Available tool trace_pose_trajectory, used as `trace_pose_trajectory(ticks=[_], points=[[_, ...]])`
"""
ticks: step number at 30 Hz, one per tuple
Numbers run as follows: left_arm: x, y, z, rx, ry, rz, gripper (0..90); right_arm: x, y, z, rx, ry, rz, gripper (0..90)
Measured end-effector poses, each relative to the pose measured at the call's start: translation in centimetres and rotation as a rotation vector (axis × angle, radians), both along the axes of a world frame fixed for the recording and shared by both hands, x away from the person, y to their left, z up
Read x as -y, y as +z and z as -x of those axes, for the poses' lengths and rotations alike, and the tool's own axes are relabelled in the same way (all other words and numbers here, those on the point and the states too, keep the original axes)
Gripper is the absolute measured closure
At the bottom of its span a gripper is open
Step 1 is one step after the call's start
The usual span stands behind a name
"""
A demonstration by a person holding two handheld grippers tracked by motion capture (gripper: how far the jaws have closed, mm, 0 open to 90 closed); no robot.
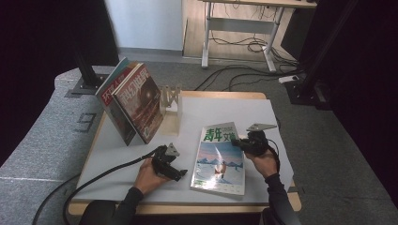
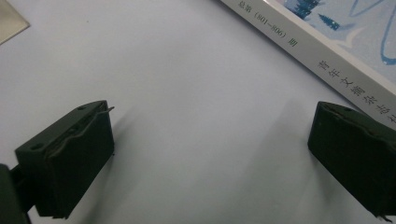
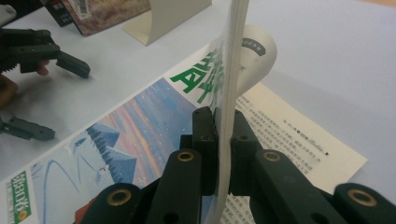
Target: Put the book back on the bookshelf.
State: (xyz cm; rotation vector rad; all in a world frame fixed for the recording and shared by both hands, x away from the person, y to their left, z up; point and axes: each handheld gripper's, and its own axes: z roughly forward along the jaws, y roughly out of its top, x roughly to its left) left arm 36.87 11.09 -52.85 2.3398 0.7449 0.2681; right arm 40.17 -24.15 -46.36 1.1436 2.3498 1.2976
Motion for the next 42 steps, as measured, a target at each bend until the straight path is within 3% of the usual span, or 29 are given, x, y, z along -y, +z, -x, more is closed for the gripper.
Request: trace_pose_trajectory(ticks=[5, 8, 9, 14, 20, 32, 38, 42], points=[[-0.2, 0.4, 0.1, -0.008, -0.008, 0.002, 8.6, 0.1, 0.5, 0.3, 0.025, 0.012, -0.013, 83.7], [-0.2, 0.8, 0.0, -0.050, -0.035, 0.078, 12.8, 0.1, 0.8, 0.6, 0.042, 0.022, -0.019, 83.9], [-0.2, 0.8, 0.0, -0.050, -0.035, 0.078, 13.2, 0.1, 0.8, 0.7, 0.047, 0.025, -0.022, 83.9], [0.0, 1.6, 0.0, -0.071, -0.073, 0.167, 14.2, 0.1, 1.2, 1.0, 0.060, 0.027, -0.029, 84.0], [0.8, 2.3, 0.0, -0.085, -0.112, 0.189, 14.9, 0.1, 1.7, 1.4, 0.079, 0.030, -0.040, 84.0], [3.8, 1.8, -1.1, -0.136, -0.176, 0.154, 17.4, 0.3, 2.3, 2.1, 0.115, 0.042, -0.045, 83.9], [4.8, 1.5, -1.8, -0.182, -0.205, 0.176, 18.3, 0.3, 2.4, 2.4, 0.130, 0.045, -0.049, 83.7], [4.9, 1.3, -2.2, -0.235, -0.215, 0.206, 24.1, 0.3, 2.4, 2.5, 0.139, 0.050, -0.049, 83.6]])
